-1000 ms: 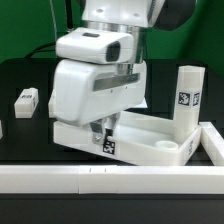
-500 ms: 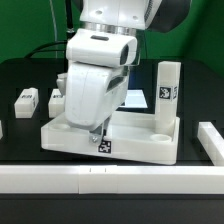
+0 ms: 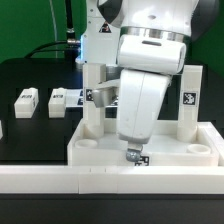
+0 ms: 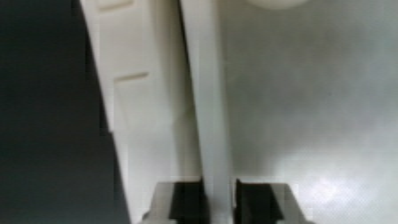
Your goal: Assemble desk
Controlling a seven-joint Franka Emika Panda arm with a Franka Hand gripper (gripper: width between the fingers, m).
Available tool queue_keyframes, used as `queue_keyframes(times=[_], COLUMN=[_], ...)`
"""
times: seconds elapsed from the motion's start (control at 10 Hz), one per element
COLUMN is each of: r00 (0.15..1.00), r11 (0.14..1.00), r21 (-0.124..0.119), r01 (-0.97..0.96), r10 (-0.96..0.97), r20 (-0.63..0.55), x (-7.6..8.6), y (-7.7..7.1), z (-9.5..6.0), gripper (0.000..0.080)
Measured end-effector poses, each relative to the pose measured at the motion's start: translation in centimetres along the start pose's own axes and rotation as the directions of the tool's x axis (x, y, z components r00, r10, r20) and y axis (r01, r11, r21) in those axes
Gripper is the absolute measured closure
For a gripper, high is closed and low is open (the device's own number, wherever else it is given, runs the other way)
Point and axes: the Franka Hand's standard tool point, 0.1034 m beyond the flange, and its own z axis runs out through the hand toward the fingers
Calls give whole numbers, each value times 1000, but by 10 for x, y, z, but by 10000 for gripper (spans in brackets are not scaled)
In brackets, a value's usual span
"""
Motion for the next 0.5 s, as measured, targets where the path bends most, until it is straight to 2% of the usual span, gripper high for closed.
queue_keyframes(times=[0.3,0.5], r00=[1000,1000], r11=[1000,999], r21=[4,-13], r01=[-3,31], r10=[3,-31], r20=[2,1], x=[-1,7], y=[-1,3], z=[1,0], gripper=[728,728])
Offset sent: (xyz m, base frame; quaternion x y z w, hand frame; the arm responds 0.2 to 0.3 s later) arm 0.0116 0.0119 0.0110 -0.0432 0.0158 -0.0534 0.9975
